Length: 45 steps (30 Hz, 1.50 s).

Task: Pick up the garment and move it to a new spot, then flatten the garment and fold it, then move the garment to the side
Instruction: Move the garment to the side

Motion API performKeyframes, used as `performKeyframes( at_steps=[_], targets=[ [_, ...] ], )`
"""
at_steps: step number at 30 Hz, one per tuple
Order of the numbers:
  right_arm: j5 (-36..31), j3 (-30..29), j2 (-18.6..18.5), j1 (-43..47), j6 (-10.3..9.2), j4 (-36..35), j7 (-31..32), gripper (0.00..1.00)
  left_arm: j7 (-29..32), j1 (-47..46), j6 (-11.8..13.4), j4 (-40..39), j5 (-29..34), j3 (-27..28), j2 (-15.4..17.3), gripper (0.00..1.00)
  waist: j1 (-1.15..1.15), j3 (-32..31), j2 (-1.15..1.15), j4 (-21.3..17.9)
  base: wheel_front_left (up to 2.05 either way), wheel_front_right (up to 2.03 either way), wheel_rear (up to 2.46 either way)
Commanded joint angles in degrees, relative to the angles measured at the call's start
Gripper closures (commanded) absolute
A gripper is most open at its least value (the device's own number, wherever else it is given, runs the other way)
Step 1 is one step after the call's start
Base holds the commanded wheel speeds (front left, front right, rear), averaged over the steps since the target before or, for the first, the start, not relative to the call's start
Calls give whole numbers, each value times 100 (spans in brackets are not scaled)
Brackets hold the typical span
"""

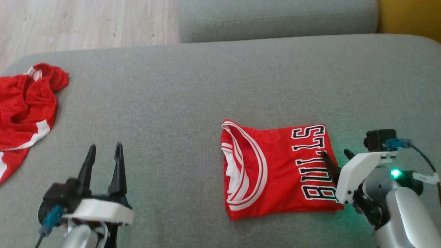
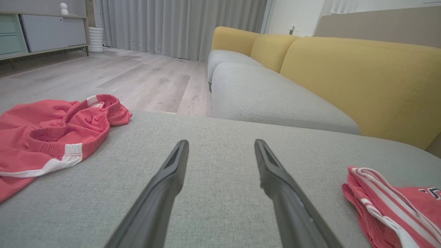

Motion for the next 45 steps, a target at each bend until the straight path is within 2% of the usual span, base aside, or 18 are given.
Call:
performKeyframes(
  at_steps=[1, 4, 10, 11, 12, 13, 18, 22, 25, 29, 33, 38, 45],
  targets=[
    [-103, 46, 25, -268, 39, 61, 205, 0, -70, -385, -14, -190, 60, 194, 64, 0, -1, 104, 0, 62, 0, 0, 0],
    [-165, 76, 64, -338, 39, 297, 395, 0, -69, -459, -35, -178, 77, 163, 54, 0, -1, 163, 0, 103, 0, 0, 0],
    [327, 407, 164, -415, 39, 663, 778, 0, -68, -647, -71, -124, 110, 109, 42, 0, -1, 250, 0, 131, 0, 0, 0],
    [363, 485, 131, -424, 39, 681, 852, 9, -69, -664, -73, -116, 112, 107, 42, 0, -1, 257, 0, 122, 0, 0, 0],
    [401, 549, 94, -441, 39, 673, 883, 58, -69, -676, -75, -110, 112, 106, 41, 0, -1, 265, 0, 110, 0, 0, 0],
    [432, 617, 43, -471, 39, 637, 861, 100, -69, -682, -76, -105, 112, 107, 42, 0, -1, 272, 0, 92, 0, 0, 0],
    [542, 1154, -362, -838, 39, 384, 787, 100, -69, -660, -48, -148, 107, 178, 71, 0, -1, 388, 0, -131, 0, 0, 0],
    [538, 1654, -914, -1491, 39, 137, 780, 100, -70, -666, -14, -316, 137, 311, 118, 0, -1, 569, 0, -444, 0, 0, 0],
    [543, 1797, -1379, -2008, 39, 68, 744, 100, -70, -737, -3, -479, 194, 391, 129, 0, -1, 755, 0, -697, 0, 0, 0],
    [586, 1689, -1938, -2515, 39, 228, 614, 100, -70, -914, -23, -644, 302, 449, 108, 0, -1, 992, 0, -1005, 0, 0, 0],
    [523, 1598, -2333, -2897, 39, 528, 357, 100, -70, -1070, -51, -710, 398, 501, 116, 0, -1, 1217, 0, -1305, 0, 0, 0],
    [341, 1517, -2655, -3314, 39, 1018, -72, 100, -70, -1247, -113, -719, 467, 482, 166, 0, -1, 1455, 0, -1538, 0, 0, 0],
    [-34, 1193, -2890, -3700, 39, 1776, -728, 100, -33, -1497, -191, -722, 523, 392, 220, 0, -1, 1739, 0, -1527, 0, 0, 0]
  ],
)
